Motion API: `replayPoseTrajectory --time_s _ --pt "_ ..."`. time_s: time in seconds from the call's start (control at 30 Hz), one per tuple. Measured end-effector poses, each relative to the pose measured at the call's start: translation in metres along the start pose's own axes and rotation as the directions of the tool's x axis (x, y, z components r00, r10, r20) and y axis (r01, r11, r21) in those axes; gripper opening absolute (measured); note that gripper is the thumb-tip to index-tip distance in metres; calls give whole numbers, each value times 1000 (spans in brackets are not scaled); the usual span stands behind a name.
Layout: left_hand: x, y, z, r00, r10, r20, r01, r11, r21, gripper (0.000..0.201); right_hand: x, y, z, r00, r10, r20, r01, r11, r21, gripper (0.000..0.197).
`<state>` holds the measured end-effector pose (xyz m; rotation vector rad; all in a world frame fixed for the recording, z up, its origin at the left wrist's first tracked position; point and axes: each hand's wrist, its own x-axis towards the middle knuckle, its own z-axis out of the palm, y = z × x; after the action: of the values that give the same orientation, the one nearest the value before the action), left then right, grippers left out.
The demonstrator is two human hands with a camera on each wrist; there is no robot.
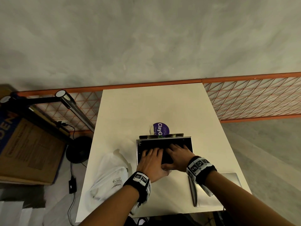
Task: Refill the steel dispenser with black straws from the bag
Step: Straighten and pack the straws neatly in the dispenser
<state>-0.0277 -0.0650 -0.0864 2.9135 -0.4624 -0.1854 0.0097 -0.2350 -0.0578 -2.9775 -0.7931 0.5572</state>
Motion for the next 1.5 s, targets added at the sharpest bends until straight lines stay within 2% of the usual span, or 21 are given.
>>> replayPoseTrajectory --time_s 0.1,0.27,0.43,0.6,0.73,1.0,1.13,1.37,1.5 --pt "2 -1 3 999 -15 35 16 1000 -15 93 -1 -2 0 1000 13 -9 -13 1000 6 86" --pt "8 -4 3 995 -39 91 39 999 2 100 -7 -4 4 995 -1 -104 -1 1000 -18 79" --pt "4 -1 2 999 -34 28 34 999 15 83 -5 -2 -5 999 52 -9 -52 999 -16 85" --pt "-1 -1 3 1000 -13 20 12 1000 9 84 -2 1 -3 993 101 63 -102 995 13 94" --pt "-8 0 6 1000 6 1 -6 1000 2 81 3 2 -1 995 59 81 -59 998 6 97" --pt "-12 1 5 997 23 -73 -21 999 31 68 -10 -3 6 998 56 6 -55 996 -73 92" --pt "-15 2 6 994 33 -105 -30 999 34 71 -15 -4 5 999 48 9 -48 999 -26 90" --pt "-21 -1 8 970 148 -193 -152 988 -10 71 0 7 5 998 -54 -32 54 998 -10 91" --pt "-16 -3 7 986 110 -127 -113 993 -17 76 10 6 7 996 -43 -82 39 998 -46 89"
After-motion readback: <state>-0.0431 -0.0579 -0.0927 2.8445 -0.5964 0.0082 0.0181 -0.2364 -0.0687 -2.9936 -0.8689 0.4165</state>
